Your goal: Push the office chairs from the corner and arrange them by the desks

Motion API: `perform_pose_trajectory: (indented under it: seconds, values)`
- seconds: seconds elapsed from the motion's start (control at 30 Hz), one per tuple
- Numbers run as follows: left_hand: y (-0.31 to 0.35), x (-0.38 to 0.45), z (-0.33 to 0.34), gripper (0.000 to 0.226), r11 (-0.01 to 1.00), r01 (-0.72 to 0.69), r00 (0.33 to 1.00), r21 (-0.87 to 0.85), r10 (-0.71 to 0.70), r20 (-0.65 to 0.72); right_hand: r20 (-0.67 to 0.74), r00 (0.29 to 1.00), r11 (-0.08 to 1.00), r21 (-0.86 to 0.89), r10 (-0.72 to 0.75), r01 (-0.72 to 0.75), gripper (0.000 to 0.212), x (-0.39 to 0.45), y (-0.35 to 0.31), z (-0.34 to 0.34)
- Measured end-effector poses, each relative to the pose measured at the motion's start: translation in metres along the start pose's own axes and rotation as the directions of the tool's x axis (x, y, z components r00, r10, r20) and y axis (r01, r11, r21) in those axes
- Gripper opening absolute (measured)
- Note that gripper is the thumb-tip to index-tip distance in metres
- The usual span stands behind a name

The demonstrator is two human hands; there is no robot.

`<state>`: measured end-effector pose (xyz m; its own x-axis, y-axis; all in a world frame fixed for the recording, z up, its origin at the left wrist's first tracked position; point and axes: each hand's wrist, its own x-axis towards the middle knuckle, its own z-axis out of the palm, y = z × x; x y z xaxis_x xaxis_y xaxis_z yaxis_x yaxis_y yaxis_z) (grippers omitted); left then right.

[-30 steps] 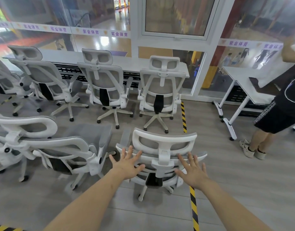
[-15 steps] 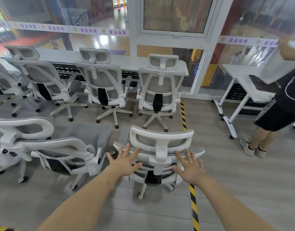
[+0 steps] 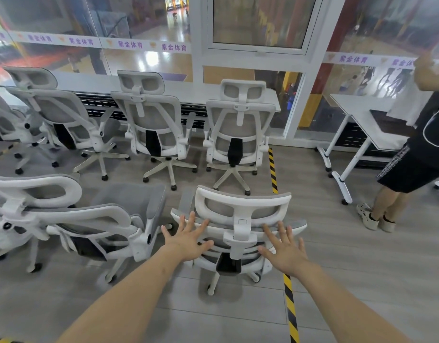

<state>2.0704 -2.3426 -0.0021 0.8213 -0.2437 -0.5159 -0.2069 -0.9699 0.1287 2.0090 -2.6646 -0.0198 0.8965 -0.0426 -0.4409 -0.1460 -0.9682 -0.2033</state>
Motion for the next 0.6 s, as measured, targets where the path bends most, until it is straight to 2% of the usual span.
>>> perform_pose_trajectory:
  seconds: [0.33,0.5,0.6]
  values:
    - [0.003,0.002,0.001,0.081,0.998,0.001,1.000,0.070,0.000,-0.021,-0.003,1.000,0.999,-0.043,0.016,-0.016,0.076,-0.002,-0.005,-0.004]
    - [0.001,-0.006,0.002,0.089,0.997,-0.029,1.000,0.078,0.029,0.005,-0.070,0.997,0.999,-0.017,0.026,-0.028,0.075,-0.013,-0.020,-0.006]
    - [-0.002,-0.018,0.005,0.084,0.994,-0.076,0.997,0.085,0.074,0.020,-0.103,0.993,0.998,-0.014,0.060,-0.062,0.068,-0.026,-0.033,-0.002]
